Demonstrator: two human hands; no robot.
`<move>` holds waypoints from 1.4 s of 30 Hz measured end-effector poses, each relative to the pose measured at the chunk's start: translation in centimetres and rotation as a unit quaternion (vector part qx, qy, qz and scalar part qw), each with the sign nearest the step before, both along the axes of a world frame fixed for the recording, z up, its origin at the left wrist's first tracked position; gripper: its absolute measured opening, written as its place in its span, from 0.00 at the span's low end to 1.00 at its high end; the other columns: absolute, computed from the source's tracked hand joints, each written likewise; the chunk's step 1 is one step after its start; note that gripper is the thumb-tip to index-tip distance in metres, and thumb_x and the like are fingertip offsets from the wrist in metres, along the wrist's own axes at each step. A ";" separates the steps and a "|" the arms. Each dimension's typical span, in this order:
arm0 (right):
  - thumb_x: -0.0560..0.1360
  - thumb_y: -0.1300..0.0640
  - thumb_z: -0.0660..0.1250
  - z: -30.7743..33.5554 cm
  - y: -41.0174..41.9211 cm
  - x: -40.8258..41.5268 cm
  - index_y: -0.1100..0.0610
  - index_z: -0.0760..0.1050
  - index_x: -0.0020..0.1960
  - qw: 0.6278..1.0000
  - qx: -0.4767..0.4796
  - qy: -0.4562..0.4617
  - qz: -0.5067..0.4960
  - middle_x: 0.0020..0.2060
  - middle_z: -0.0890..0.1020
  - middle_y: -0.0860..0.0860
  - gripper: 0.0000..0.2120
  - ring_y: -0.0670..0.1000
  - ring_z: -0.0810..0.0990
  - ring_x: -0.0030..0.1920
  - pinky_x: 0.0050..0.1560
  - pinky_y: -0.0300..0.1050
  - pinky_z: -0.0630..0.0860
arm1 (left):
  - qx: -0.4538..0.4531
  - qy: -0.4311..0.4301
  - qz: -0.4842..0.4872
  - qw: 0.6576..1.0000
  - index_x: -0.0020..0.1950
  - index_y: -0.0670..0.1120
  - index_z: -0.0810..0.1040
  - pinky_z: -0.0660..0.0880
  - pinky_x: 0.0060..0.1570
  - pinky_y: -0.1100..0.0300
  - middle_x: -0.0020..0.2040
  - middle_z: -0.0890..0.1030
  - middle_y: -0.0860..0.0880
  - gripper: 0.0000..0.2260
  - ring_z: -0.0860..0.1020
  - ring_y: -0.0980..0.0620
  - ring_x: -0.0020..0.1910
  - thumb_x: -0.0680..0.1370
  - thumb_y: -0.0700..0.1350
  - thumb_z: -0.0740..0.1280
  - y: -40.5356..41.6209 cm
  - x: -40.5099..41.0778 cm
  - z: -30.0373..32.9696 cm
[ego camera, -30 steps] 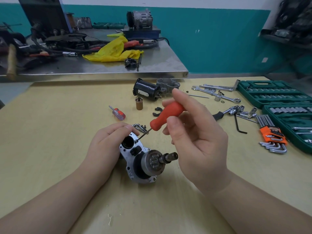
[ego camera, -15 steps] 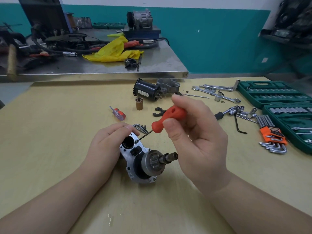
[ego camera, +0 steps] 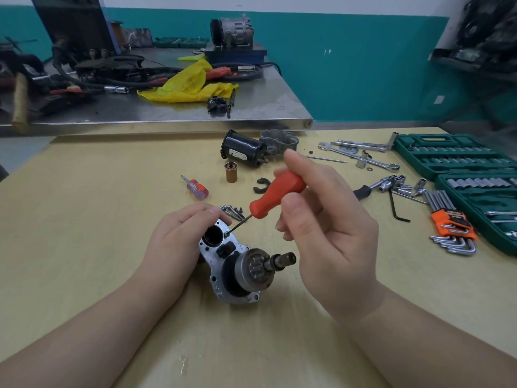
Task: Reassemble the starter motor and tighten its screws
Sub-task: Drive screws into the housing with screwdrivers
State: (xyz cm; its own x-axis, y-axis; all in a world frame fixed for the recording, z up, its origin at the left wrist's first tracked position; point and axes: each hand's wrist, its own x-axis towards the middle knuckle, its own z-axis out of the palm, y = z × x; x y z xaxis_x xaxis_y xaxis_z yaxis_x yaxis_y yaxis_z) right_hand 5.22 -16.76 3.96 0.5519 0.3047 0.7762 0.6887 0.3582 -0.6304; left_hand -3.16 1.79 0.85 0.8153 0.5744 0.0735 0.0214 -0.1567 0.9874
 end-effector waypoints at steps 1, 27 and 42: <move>0.84 0.61 0.65 0.0 -0.1 -0.1 0.52 0.78 0.71 1.000 0.003 -0.004 0.002 0.55 0.82 0.59 0.17 0.47 0.86 0.44 0.41 0.42 0.80 | 0.003 0.001 0.002 1.000 0.46 0.46 0.86 0.74 0.39 0.59 0.45 0.82 0.41 0.13 0.78 0.55 0.38 0.77 0.53 0.66 0.0 0.0 0.0; 0.84 0.59 0.67 -0.1 0.0 -0.3 0.51 0.75 0.73 1.000 -0.002 0.008 0.012 0.54 0.84 0.51 0.18 0.51 0.86 0.43 0.37 0.49 0.80 | -0.007 0.001 0.002 1.000 0.47 0.46 0.86 0.73 0.37 0.59 0.40 0.81 0.45 0.14 0.77 0.52 0.36 0.77 0.54 0.66 0.1 0.0 -0.3; 0.83 0.57 0.69 0.1 0.1 -0.2 0.50 0.76 0.72 1.000 -0.011 0.010 0.006 0.51 0.81 0.46 0.18 0.55 0.87 0.46 0.36 0.51 0.79 | 0.006 0.001 0.009 1.000 0.46 0.46 0.86 0.73 0.33 0.69 0.43 0.83 0.44 0.11 0.79 0.56 0.36 0.81 0.49 0.67 0.2 0.1 -0.4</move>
